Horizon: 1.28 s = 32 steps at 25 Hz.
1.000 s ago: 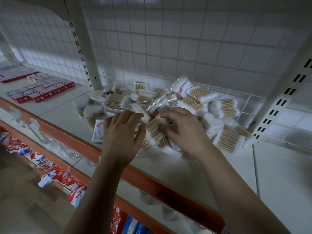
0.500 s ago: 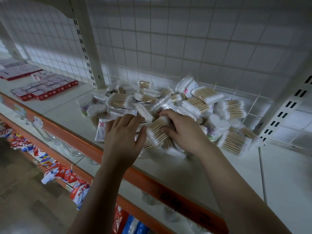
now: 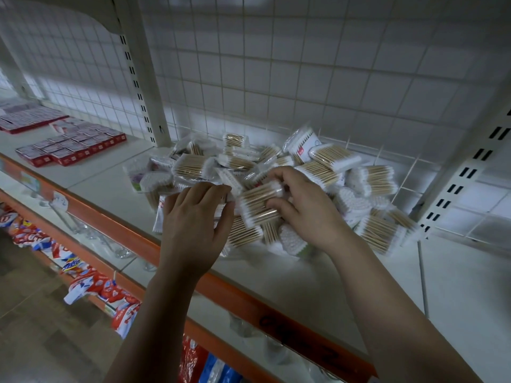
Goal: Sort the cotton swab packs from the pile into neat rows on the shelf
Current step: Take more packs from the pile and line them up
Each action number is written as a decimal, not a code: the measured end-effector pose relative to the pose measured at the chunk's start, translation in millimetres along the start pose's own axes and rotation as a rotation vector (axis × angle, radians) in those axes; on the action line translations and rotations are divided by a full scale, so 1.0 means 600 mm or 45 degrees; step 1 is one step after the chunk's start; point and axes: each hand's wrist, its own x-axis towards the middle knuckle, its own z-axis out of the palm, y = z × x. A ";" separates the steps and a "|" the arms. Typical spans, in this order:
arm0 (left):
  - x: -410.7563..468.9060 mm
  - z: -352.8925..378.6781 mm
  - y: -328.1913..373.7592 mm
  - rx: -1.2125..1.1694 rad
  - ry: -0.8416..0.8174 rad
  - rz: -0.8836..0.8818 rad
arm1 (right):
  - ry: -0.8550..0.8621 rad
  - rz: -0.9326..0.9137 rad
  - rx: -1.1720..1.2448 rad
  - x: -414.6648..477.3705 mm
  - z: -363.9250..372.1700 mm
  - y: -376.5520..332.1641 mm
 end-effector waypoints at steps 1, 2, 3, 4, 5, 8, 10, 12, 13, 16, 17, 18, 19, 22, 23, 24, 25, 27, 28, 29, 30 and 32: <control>0.002 -0.001 0.003 -0.011 0.010 0.004 | 0.062 -0.003 0.018 0.000 -0.009 -0.001; 0.004 -0.001 0.006 -0.030 0.022 0.009 | 0.129 0.000 0.034 0.000 -0.019 -0.002; 0.005 0.000 0.011 -0.051 0.032 0.015 | 0.195 0.009 0.050 -0.002 -0.031 -0.002; 0.006 0.002 0.018 -0.069 0.036 0.019 | 0.254 0.023 0.067 -0.005 -0.044 -0.001; 0.006 0.005 0.024 -0.082 0.033 0.029 | 0.305 0.037 0.085 -0.010 -0.056 0.001; 0.003 0.025 0.051 -0.126 -0.028 0.103 | 0.434 0.065 0.087 -0.036 -0.092 0.012; -0.004 0.044 0.070 -0.138 -0.105 0.152 | 0.477 0.098 0.078 -0.054 -0.108 0.023; -0.012 0.065 0.092 -0.138 -0.194 0.184 | 0.508 0.146 0.042 -0.075 -0.119 0.032; -0.016 0.073 0.101 -0.139 -0.227 0.186 | 0.519 0.168 0.022 -0.084 -0.123 0.036; -0.024 0.093 0.119 -0.141 -0.291 0.175 | 0.530 0.217 -0.048 -0.114 -0.135 0.048; -0.025 0.097 0.120 -0.134 -0.320 0.167 | 0.530 0.239 -0.067 -0.123 -0.137 0.051; -0.025 0.101 0.120 -0.124 -0.349 0.166 | 0.531 0.274 -0.077 -0.130 -0.140 0.055; -0.024 0.104 0.120 -0.111 -0.373 0.169 | 0.536 0.314 -0.076 -0.137 -0.141 0.058; -0.022 0.105 0.120 -0.087 -0.376 0.188 | 0.551 0.372 -0.071 -0.154 -0.149 0.060; -0.022 0.103 0.122 -0.096 -0.364 0.200 | 0.555 0.370 -0.086 -0.160 -0.153 0.059; -0.021 0.102 0.125 -0.122 -0.346 0.210 | 0.562 0.365 -0.099 -0.165 -0.157 0.058; -0.020 0.100 0.129 -0.167 -0.327 0.220 | 0.572 0.366 -0.103 -0.171 -0.159 0.059; -0.017 0.094 0.143 -0.278 -0.294 0.242 | 0.589 0.407 -0.090 -0.185 -0.166 0.060; -0.015 0.091 0.152 -0.326 -0.283 0.247 | 0.591 0.441 -0.078 -0.192 -0.170 0.062; -0.013 0.088 0.160 -0.365 -0.277 0.243 | 0.591 0.470 -0.063 -0.200 -0.174 0.063; -0.012 0.085 0.169 -0.399 -0.269 0.238 | 0.592 0.491 -0.053 -0.208 -0.177 0.064; -0.010 0.081 0.190 -0.456 -0.254 0.256 | 0.601 0.507 -0.047 -0.228 -0.188 0.066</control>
